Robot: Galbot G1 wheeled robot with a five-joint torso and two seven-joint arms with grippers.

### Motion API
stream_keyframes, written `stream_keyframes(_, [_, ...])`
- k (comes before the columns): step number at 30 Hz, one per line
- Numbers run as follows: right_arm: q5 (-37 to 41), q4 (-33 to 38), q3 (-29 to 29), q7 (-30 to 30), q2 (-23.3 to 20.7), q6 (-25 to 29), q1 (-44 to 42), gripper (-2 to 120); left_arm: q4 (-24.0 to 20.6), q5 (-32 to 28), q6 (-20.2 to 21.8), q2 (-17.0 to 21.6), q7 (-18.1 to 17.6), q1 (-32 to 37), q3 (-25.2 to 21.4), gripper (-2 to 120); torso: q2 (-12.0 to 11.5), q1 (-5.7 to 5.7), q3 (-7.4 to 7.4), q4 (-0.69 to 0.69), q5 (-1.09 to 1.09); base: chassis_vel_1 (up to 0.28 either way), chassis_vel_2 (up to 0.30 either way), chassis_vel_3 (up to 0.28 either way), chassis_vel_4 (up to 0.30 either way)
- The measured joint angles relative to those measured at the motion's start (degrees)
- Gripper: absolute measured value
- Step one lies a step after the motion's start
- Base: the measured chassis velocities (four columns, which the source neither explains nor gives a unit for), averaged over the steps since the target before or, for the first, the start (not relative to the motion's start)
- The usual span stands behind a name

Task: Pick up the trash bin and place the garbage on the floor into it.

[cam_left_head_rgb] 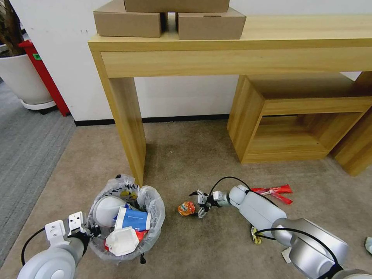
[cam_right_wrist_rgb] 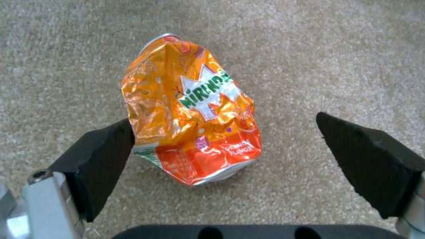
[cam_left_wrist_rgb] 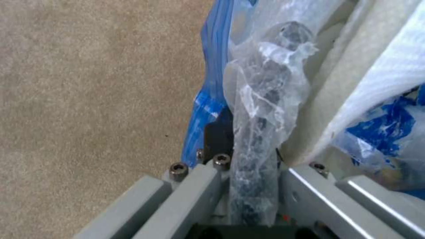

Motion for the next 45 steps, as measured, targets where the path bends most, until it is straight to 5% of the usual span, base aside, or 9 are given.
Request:
stream_keyframes(20, [0.3,-2.4,-2.1,-0.4,2.6,0.0,1.2,100,-0.1,1.1,-0.1,-0.4,0.9,0.3,0.1,0,0.0,0.00,0.00,0.00,0.00,0.000,0.000,0.000,0.000])
stream_keyframes(22, [0.8,-2.4,-2.6,-0.4,2.7,0.0,0.9,82,-0.6,1.0,-0.3,0.0,0.8,0.4,-0.1,0,0.0,0.00,0.00,0.00,0.00,0.000,0.000,0.000,0.000])
stream_keyframes(26, [1.3,-2.1,-2.7,-0.5,2.5,0.1,0.7,66,-0.9,1.0,-0.5,0.1,0.7,0.5,-0.2,0,0.0,0.00,0.00,0.00,0.00,0.000,0.000,0.000,0.000])
stream_keyframes(33, [1.9,-1.8,-2.5,-1.3,2.3,0.1,0.9,49,-0.9,1.0,-0.5,0.3,0.6,0.5,-0.2,0,0.0,0.00,0.00,0.00,0.00,0.000,0.000,0.000,0.000])
stream_keyframes(45, [3.9,-0.7,-2.6,-0.7,1.9,-0.1,1.2,0,-0.3,1.3,-0.9,0.7,0.6,-0.1,0.0,0,0.0,0.00,0.00,0.00,0.00,0.000,0.000,0.000,0.000])
